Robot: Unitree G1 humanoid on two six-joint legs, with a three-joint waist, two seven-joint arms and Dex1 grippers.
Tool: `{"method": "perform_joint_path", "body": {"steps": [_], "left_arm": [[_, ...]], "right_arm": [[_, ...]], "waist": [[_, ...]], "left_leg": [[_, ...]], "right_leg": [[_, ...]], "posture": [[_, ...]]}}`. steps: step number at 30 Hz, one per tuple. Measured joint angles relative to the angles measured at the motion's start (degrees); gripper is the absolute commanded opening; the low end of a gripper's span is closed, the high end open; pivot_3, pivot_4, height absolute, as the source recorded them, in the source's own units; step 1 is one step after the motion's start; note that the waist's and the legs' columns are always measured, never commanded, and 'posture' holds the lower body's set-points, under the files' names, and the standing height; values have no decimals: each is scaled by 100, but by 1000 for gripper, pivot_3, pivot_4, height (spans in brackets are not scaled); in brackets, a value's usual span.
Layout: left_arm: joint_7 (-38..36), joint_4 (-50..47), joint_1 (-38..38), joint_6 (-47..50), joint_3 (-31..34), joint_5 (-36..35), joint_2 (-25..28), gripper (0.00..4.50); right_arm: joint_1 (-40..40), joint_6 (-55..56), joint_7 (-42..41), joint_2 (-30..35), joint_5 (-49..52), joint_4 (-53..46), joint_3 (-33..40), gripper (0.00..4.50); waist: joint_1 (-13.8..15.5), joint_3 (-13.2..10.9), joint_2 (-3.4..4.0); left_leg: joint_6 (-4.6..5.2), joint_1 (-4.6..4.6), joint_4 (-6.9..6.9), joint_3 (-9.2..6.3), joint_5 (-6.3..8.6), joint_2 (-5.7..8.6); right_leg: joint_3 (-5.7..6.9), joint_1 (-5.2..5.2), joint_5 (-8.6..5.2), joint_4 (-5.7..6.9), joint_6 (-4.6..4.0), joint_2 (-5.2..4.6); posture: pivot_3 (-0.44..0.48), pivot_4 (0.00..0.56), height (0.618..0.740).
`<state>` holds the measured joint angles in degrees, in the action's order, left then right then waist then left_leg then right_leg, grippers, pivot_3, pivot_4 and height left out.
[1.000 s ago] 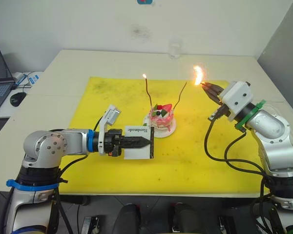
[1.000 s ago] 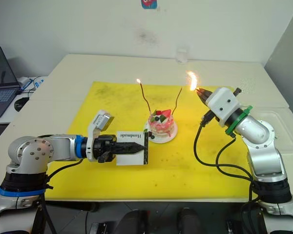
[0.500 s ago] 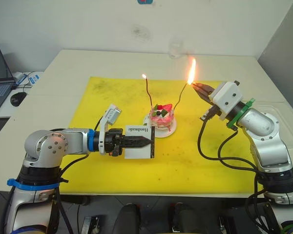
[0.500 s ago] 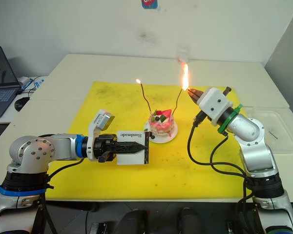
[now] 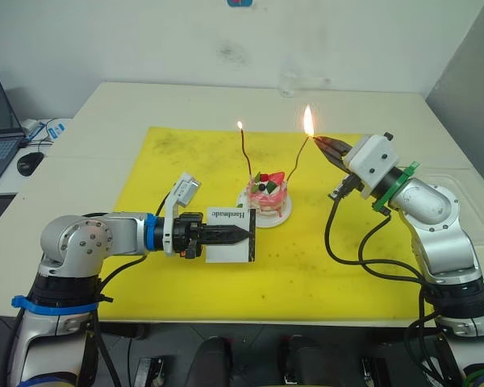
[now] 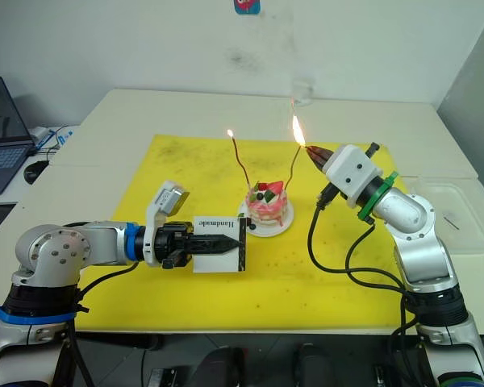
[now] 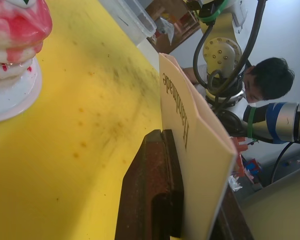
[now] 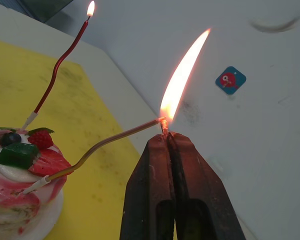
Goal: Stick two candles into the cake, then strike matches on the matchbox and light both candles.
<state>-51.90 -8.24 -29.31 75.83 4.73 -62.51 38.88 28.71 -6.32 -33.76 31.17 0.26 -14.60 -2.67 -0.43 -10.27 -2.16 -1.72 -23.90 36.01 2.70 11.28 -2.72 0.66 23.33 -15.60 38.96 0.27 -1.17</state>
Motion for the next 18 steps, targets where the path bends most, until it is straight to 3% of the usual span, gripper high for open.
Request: {"method": "perform_joint_path", "body": {"steps": [18], "left_arm": [[3,0,-1,1,0,-2,0,0]], "right_arm": [[-134,-103,-3,27,-6,-1,-44,33]], "waist": [[0,0,0]], "left_leg": [[0,0,0,0,0,0]], "right_leg": [[0,0,0,0,0,0]], "posture": [[0,150,740]]}}
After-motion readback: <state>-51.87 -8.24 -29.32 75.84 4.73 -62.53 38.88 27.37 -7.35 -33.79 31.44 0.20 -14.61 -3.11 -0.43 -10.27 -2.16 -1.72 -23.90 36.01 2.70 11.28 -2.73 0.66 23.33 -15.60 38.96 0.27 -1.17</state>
